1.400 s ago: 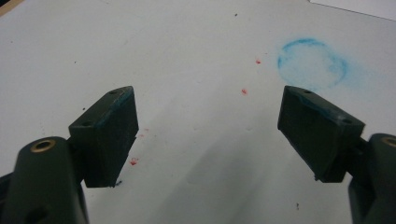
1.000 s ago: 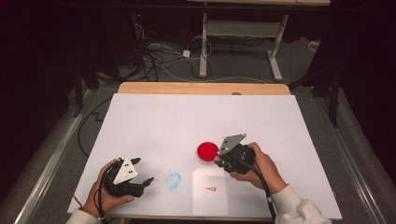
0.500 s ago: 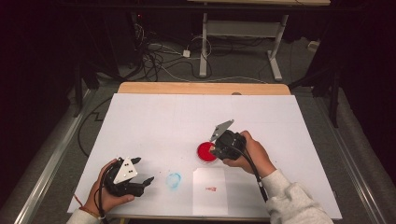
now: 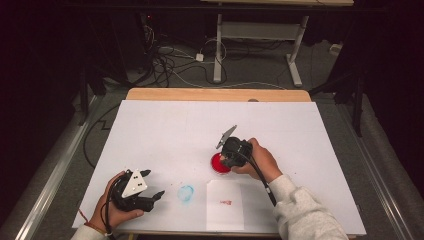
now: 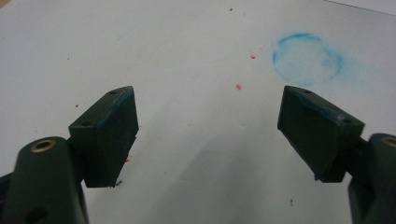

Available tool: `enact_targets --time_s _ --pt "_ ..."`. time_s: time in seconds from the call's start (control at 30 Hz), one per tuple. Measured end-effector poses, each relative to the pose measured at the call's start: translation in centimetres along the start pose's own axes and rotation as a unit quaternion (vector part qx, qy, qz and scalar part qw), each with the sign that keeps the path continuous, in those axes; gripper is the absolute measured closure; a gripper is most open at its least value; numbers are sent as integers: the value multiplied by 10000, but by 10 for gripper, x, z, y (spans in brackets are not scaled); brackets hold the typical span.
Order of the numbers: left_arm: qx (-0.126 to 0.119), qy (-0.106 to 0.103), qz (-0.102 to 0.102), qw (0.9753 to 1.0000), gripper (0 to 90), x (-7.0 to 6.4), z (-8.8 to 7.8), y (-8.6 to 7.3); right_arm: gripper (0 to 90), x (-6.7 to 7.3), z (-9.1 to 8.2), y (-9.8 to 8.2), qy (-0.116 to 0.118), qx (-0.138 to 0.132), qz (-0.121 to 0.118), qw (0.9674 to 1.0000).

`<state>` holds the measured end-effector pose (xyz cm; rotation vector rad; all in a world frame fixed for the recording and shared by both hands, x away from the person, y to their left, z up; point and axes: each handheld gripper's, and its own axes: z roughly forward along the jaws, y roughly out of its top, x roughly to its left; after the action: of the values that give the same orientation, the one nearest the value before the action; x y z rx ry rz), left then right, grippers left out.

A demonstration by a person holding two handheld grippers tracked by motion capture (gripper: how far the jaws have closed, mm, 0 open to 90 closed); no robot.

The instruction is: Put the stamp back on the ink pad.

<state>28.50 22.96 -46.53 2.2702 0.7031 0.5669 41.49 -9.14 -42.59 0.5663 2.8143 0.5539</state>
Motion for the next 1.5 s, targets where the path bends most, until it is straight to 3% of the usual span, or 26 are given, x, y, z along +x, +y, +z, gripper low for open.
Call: enact_targets --time_s 0.67,0.83,1.27,1.5 --pt "10 -27 42 10000 198 -1 1 1 751 0 8 5 35 225 4 9997" --pt "6 -26 43 10000 198 -1 1 1 705 -1 8 4 13 206 18 9998" --pt "5 -13 52 10000 197 -1 1 1 591 2 -16 4 -138 -335 176 9992" --pt "4 0 54 10000 197 -1 1 1 496 4 -30 -2 -204 -865 361 9954"
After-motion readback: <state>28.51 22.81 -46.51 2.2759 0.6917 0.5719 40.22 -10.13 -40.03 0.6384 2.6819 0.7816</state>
